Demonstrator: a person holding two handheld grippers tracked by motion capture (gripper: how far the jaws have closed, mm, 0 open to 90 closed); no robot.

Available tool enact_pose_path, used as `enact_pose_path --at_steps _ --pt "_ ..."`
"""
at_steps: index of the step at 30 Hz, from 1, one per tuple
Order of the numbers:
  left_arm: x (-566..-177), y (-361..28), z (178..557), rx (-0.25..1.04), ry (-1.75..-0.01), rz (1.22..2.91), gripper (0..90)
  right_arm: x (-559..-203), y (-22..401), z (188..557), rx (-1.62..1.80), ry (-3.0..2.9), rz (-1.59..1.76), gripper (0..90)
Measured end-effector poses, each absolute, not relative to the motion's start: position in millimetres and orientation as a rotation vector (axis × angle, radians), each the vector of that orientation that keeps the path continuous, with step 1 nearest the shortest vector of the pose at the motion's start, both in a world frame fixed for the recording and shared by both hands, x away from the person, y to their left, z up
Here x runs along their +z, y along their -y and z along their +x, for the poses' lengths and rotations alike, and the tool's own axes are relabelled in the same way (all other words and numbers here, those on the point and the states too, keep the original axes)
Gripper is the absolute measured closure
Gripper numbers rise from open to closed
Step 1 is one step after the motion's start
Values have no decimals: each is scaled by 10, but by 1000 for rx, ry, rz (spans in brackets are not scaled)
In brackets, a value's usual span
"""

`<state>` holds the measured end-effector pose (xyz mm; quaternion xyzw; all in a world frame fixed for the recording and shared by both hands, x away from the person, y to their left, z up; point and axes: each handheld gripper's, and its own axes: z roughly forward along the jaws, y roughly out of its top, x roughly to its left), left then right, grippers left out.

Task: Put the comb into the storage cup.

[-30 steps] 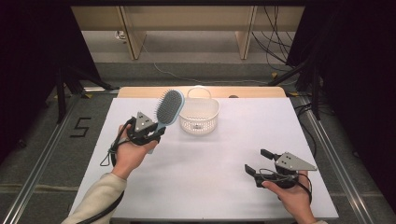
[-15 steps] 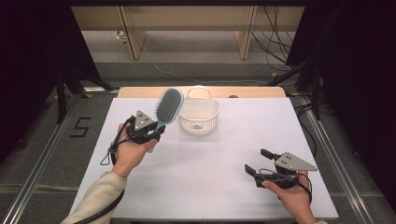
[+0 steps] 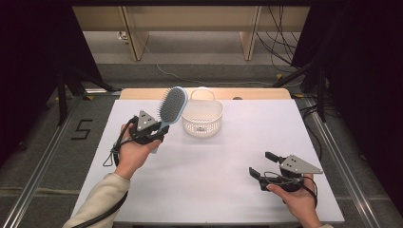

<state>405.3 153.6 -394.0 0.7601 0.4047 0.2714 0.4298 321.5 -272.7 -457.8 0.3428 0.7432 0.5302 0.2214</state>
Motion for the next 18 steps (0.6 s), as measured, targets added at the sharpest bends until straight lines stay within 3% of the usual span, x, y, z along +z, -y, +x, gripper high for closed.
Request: enact_pose_path --at_steps 18 --pt "-3879 -1513 4100 686 -1008 1868 696 -4582 2731 3219 1463 -2048 951 145"
